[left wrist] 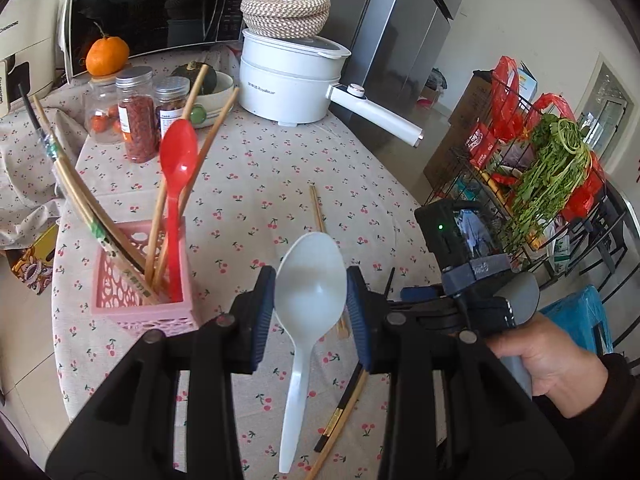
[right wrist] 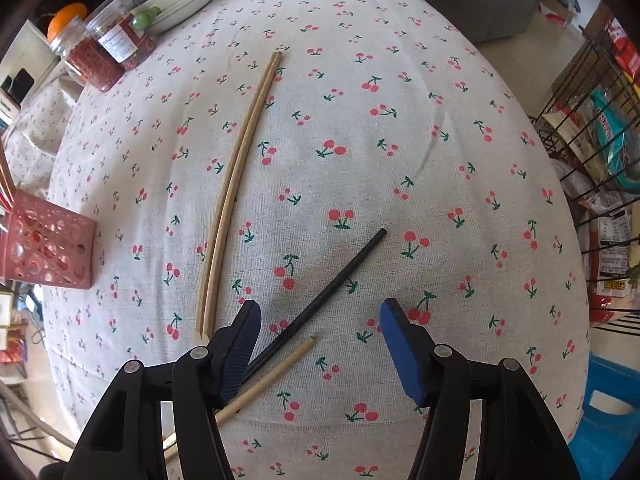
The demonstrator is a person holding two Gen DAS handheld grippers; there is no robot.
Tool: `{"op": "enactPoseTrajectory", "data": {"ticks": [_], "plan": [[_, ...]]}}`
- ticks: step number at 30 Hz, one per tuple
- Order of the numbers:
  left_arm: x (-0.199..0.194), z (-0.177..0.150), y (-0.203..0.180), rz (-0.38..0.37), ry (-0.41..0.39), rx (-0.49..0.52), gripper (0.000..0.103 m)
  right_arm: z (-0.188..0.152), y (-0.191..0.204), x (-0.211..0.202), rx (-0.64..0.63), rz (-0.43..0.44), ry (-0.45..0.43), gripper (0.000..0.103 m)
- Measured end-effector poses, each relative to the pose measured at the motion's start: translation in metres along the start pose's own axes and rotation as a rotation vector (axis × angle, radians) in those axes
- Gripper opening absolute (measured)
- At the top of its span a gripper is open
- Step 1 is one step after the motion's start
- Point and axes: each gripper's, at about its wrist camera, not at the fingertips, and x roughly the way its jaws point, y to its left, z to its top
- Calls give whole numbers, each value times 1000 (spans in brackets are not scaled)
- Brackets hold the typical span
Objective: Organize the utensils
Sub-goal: 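Lift the white spoon with the left gripper while the right gripper grasps the black chopstick, then lower the white spoon into the pink holder with the left gripper while the right gripper lifts the black chopstick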
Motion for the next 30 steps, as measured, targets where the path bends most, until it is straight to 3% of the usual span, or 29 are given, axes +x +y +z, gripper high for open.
{"op": "enactPoseTrajectory", "data": {"ticks": [5,7,8,14,21,30], "plan": [[-13,-7,15,3,-6,-28,37,0,23,1,-18,-46,-50,42],[-17,-9,19,4,-9,-33,37,6,21,1,9,-39,-66,20],[-18,-10,21,5,-10,-35,37,9,18,1,28,-32,-72,16],[-24,-9,27,8,-26,-56,37,31,-2,4,141,108,-120,9],[-39,-2,30,-3,-107,-68,37,46,-16,-24,206,228,-243,7],[-60,9,35,-23,-250,-113,37,18,3,-104,86,356,-469,6]]}}
